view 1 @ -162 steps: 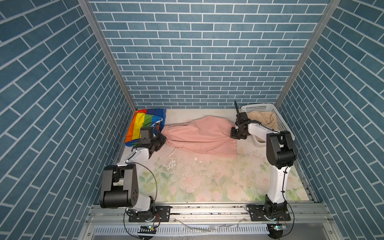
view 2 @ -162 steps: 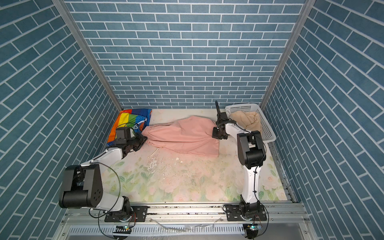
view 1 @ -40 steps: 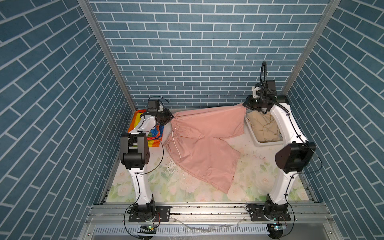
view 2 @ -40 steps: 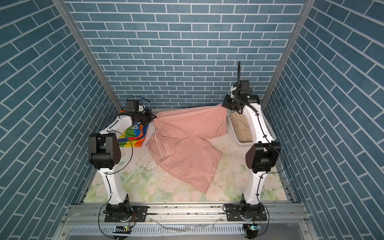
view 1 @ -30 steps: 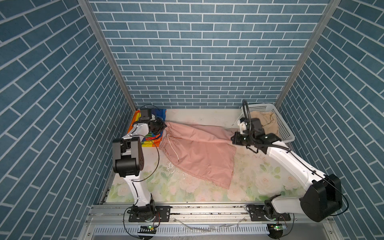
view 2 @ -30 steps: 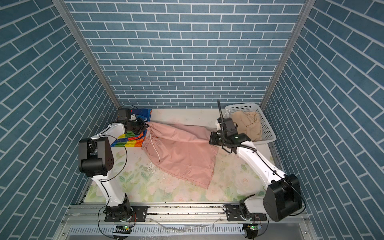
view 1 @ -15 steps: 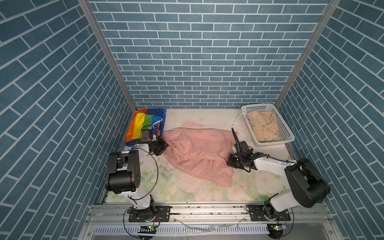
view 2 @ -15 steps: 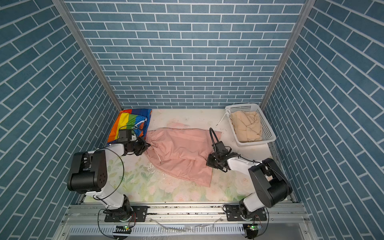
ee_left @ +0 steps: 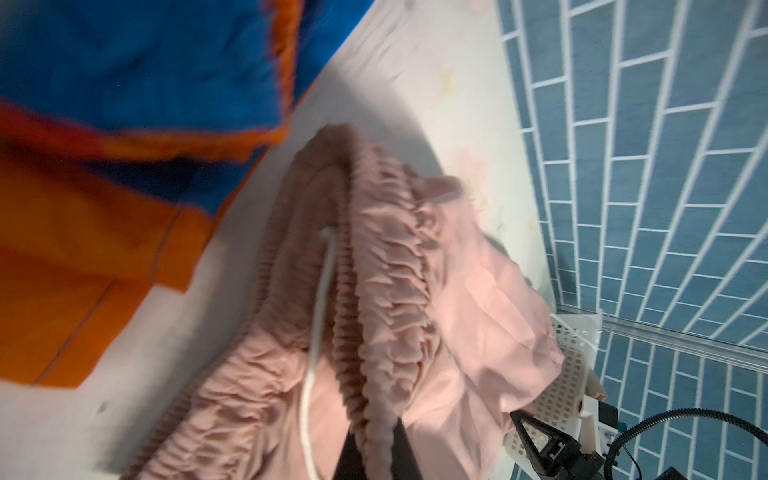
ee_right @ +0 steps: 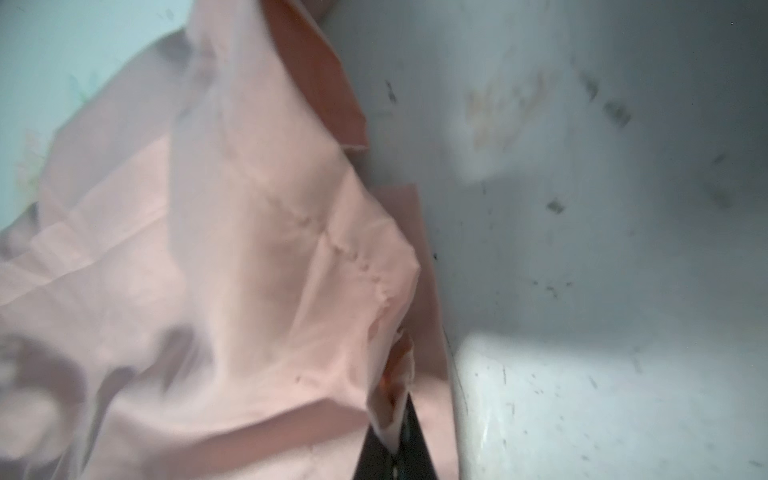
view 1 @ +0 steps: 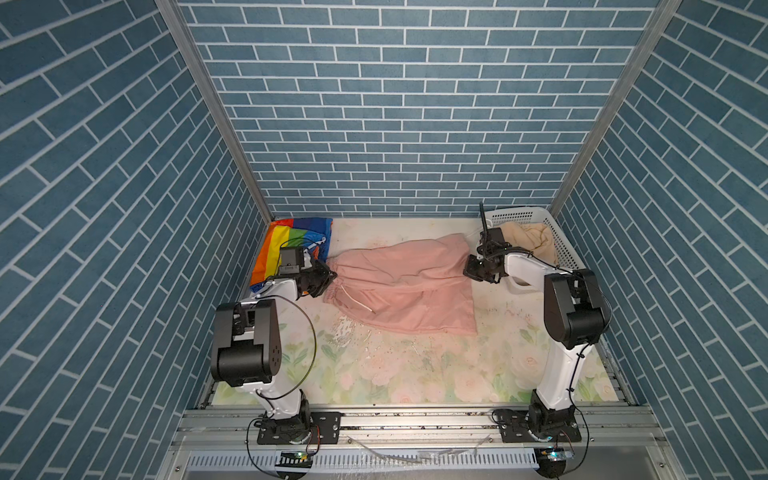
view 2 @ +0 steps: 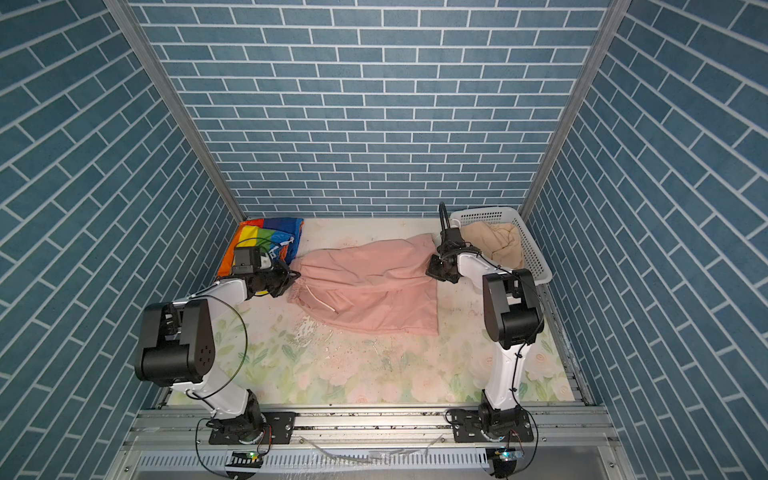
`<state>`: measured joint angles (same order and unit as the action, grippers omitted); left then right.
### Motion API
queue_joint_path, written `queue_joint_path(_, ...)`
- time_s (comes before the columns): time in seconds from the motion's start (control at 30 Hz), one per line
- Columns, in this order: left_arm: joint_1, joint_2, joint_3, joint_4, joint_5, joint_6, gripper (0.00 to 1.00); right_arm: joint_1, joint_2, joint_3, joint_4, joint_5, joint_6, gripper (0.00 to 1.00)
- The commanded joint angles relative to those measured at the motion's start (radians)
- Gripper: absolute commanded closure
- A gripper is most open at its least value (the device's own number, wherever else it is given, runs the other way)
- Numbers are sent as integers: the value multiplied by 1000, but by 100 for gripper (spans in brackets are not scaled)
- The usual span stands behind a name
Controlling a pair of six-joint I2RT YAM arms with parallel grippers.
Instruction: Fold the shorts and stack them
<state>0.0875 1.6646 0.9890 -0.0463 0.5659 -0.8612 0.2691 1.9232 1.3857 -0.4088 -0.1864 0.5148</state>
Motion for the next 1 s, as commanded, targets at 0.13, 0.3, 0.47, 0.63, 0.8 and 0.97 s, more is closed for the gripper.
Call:
queue_joint_path(0.13,32,-67,-10,-53,0,8,98,76,-379,-67,-226,92,-91,100)
queue_joint_path(0.3,37,-143,-123,1,-12,-22,100,165,-583,-365,-182,124,-4,100)
queue_joint_path(0.47,45,-236,-252,5,-91,-3,98,179,-633,-683,11,49,119,100)
queue_joint_path(0.63,79,-276,-349,19,-113,23,100,180,-593,-805,117,39,145,100)
queue_joint_path(0.8,113,-249,-397,42,-116,50,100,180,-558,-837,156,39,145,100)
queue_joint_path(0.97,121,-198,-382,77,-85,43,98,179,-547,-789,125,56,126,100)
